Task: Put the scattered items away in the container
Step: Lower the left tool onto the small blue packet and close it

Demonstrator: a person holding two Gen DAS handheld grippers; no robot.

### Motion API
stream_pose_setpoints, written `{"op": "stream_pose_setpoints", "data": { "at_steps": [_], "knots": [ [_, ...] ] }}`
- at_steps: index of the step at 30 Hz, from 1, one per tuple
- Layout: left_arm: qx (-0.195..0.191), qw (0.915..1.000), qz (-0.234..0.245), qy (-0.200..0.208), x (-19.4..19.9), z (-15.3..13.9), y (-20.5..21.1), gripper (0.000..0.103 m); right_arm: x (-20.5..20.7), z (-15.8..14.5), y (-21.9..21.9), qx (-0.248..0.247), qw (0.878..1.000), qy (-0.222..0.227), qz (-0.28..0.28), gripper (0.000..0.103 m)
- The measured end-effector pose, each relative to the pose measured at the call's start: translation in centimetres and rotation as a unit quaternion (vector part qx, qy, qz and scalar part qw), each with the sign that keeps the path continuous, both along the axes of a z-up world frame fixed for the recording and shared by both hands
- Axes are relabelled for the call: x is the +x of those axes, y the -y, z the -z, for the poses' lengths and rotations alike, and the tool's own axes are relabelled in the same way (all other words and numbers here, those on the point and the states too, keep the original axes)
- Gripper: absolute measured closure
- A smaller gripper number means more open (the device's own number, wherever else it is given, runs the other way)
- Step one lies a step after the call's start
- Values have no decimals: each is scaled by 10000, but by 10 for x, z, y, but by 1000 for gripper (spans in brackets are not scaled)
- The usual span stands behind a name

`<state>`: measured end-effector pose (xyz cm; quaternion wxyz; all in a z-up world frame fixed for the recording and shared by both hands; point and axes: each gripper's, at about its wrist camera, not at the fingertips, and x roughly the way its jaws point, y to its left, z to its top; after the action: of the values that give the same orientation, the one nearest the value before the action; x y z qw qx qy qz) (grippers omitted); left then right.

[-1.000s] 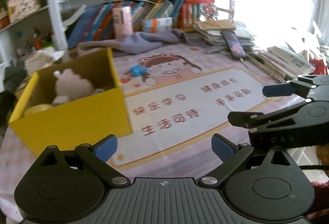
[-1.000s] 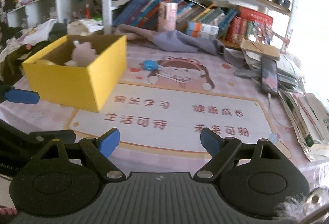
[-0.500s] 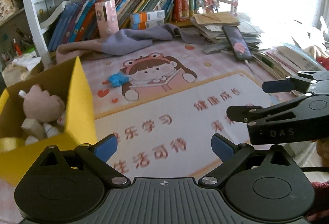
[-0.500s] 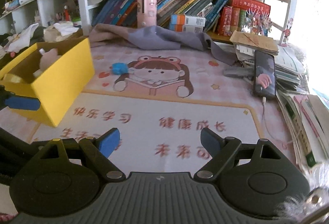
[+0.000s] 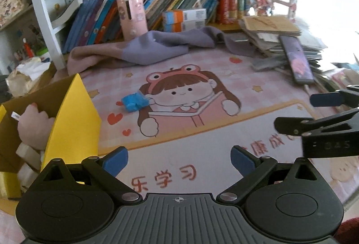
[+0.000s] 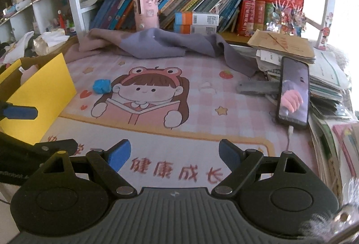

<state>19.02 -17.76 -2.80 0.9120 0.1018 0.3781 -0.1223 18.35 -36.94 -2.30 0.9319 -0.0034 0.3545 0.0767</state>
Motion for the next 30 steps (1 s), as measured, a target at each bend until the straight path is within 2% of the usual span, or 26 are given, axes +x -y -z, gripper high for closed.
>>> {"op": "stream_pose_setpoints", "data": {
  "at_steps": [4,12,16,18,22,27,30],
  "knots": [
    [132,9999,-87,-32,21,4,7,4,17,2,11,160,9999,22,46,18],
    [78,9996,-270,17,79,16,18,6,38,9,25,289,9995,16,87,18],
    [384,9983,-436,5,115,27,22,6,44,14,31,315,9994,-73,116,18],
    [412,9971,-646,-26,132,32,17,7,46,16,34,319,9993,-123,120,18],
    [186,9932,-1119,-245,160,43,1,17,51,20,39,316,9992,-243,93,18],
    [-121,9854,-1628,-479,183,58,-17,42,58,25,42,300,9989,-364,21,18],
    [-173,9821,-1776,-605,190,68,-22,51,60,26,41,267,9989,-378,-49,18]
  ]
}}
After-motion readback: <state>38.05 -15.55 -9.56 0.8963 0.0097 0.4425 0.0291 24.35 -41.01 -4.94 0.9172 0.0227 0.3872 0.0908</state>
